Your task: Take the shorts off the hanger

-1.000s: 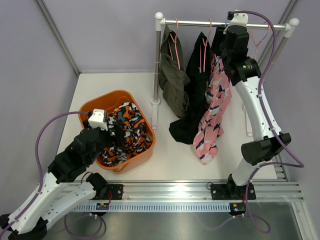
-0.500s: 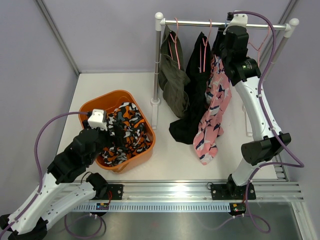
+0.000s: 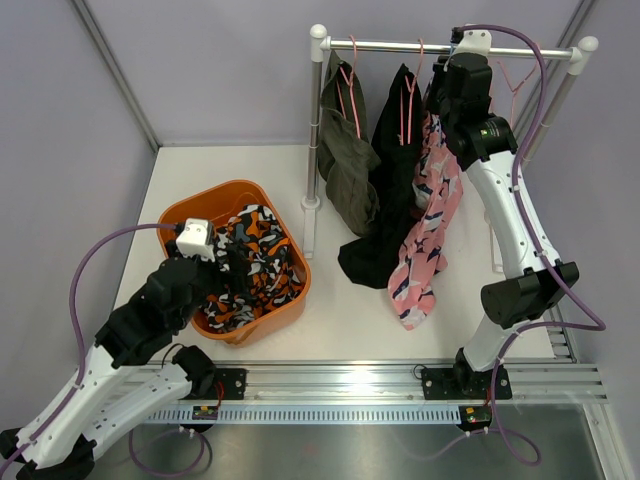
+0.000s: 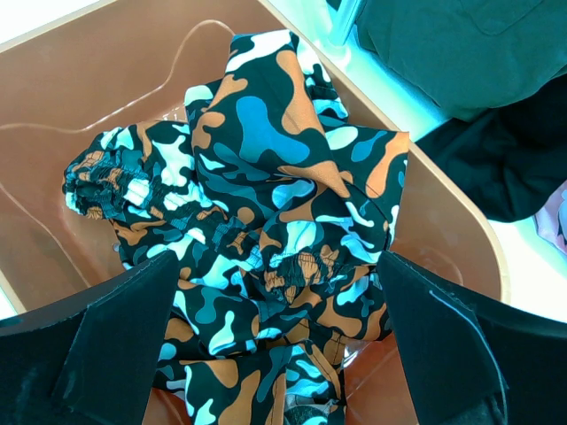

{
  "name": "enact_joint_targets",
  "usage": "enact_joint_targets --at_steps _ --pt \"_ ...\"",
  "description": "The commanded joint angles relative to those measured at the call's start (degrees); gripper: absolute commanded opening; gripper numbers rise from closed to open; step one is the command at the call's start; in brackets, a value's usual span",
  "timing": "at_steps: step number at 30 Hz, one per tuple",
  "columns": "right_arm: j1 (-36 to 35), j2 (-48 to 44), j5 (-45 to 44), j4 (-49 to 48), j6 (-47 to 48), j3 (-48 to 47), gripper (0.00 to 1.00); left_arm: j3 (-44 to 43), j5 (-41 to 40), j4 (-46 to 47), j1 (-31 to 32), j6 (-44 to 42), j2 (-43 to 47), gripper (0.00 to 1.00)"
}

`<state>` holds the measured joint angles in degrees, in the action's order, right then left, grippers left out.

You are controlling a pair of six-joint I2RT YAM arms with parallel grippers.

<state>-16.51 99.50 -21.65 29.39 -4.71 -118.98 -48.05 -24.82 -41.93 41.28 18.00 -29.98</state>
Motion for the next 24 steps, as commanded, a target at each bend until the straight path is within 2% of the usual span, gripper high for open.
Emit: enact_joint_targets --at_steps 1,2,5,6,7,24 --pt "-0.3 0.1 -2.5 -2.5 1.1 0.1 0.29 0.5 0.1 1.2 -0.1 -0.1 0.3 0.99" --pt "-0.4 0.1 -2.5 -2.7 1.3 0.2 0.28 0.5 0.1 1.2 -0.1 -0.1 0.2 0.99" --pt "-0.3 0.3 -3.6 -2.7 1.7 0.1 0.16 0.5 0.1 1.2 -0.1 -0.1 0.2 0.99" --pt "-0.4 0.3 -3.9 -2.2 1.8 -0.2 0.06 0.5 0.1 1.2 -0.1 -0.2 0.2 0.99" --pt "-0.4 0.4 -4.6 -2.1 2.1 -0.3 0.01 0.5 0.1 1.2 -0.1 -0.1 0.2 0.99" --pt "-0.3 -10.3 -9.5 1.4 4.4 -2.2 0.0 0.5 0.2 1.2 -0.1 -0.2 0.3 0.99"
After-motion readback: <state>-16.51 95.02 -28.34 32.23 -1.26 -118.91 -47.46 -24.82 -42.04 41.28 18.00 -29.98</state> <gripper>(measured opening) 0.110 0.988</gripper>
